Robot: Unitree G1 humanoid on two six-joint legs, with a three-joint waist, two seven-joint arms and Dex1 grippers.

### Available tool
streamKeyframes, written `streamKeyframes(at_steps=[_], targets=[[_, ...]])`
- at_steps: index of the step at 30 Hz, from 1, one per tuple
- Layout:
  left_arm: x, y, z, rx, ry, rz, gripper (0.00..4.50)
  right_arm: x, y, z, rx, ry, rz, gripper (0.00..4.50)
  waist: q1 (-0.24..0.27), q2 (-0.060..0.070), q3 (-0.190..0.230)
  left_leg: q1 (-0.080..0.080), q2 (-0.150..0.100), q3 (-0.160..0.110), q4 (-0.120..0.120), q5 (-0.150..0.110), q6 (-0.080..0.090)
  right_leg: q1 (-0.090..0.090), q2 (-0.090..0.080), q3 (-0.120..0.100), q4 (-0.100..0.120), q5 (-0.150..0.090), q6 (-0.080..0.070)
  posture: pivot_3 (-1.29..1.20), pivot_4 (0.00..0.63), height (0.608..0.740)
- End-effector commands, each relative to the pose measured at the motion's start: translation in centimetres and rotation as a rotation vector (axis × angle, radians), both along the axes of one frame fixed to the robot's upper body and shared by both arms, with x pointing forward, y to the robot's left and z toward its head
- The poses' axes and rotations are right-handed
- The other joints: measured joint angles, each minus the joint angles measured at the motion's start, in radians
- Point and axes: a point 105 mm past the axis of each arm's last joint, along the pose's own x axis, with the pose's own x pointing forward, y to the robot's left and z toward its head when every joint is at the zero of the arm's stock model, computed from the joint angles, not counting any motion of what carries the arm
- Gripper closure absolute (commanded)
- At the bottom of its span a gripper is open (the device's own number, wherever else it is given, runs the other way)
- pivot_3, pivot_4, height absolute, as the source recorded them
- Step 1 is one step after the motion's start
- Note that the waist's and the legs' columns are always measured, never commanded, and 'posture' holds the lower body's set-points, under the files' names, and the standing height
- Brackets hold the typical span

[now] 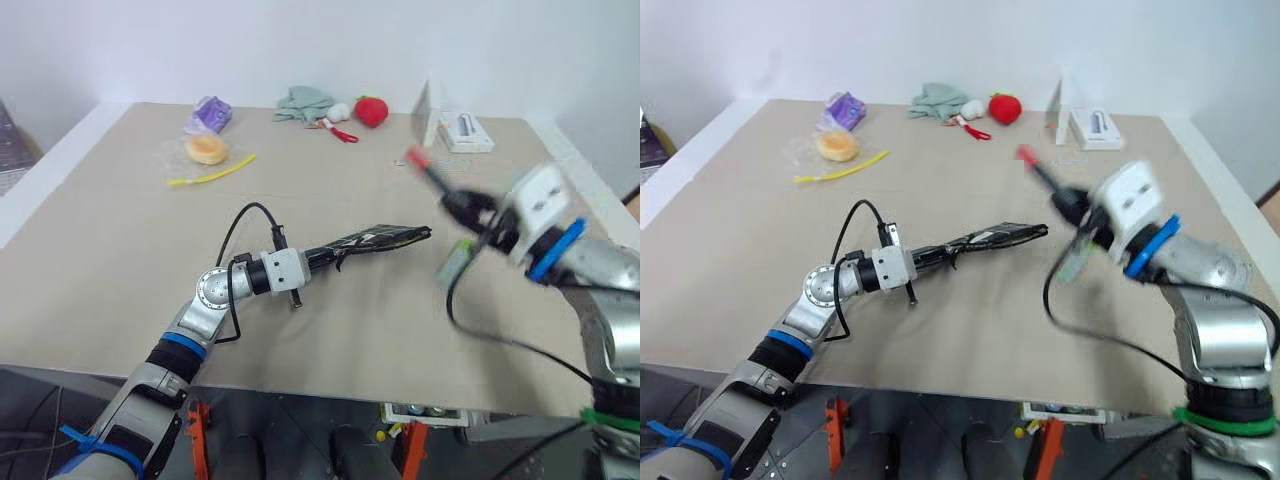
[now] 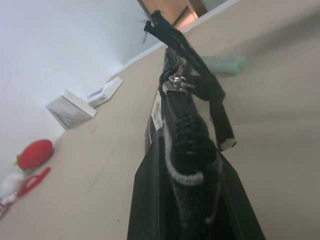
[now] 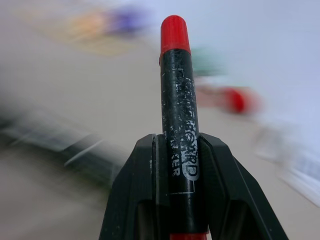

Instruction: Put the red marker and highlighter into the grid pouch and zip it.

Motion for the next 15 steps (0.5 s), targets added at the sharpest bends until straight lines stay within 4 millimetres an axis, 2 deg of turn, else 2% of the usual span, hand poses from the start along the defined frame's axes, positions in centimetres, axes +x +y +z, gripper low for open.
streamKeyframes(at_steps=[1,6,15], targets=[[-0.4,0.2,1.8,-0.051,0.021,-0.036,4.50,-1.0,-0.6,-0.2,-0.250,-0.015,0.132,3.94,0.002,0.000,0.001,-0.001,-0.001,0.000,0.001,0.000,0.000,0.000,-0.002,0.000,0.000,0.000,0.000,0.00,0.150,0.730],[-0.3,0.5,2.0,-0.055,0.044,-0.034,4.50,-0.4,-2.4,-0.2,-0.400,-0.016,0.136,3.94,0.002,0.000,0.001,0.001,-0.002,-0.001,0.004,0.000,0.000,0.002,-0.002,-0.001,0.000,-0.001,0.003,0.00,0.150,0.730],[-0.4,0.4,1.9,-0.056,0.046,-0.031,4.50,0.2,-3.2,-0.4,-0.419,-0.017,0.126,3.94,0.002,0.000,0.001,0.002,-0.002,-0.005,0.003,0.002,0.001,0.003,-0.001,-0.004,0.000,0.002,-0.002,0.00,0.150,0.730]])
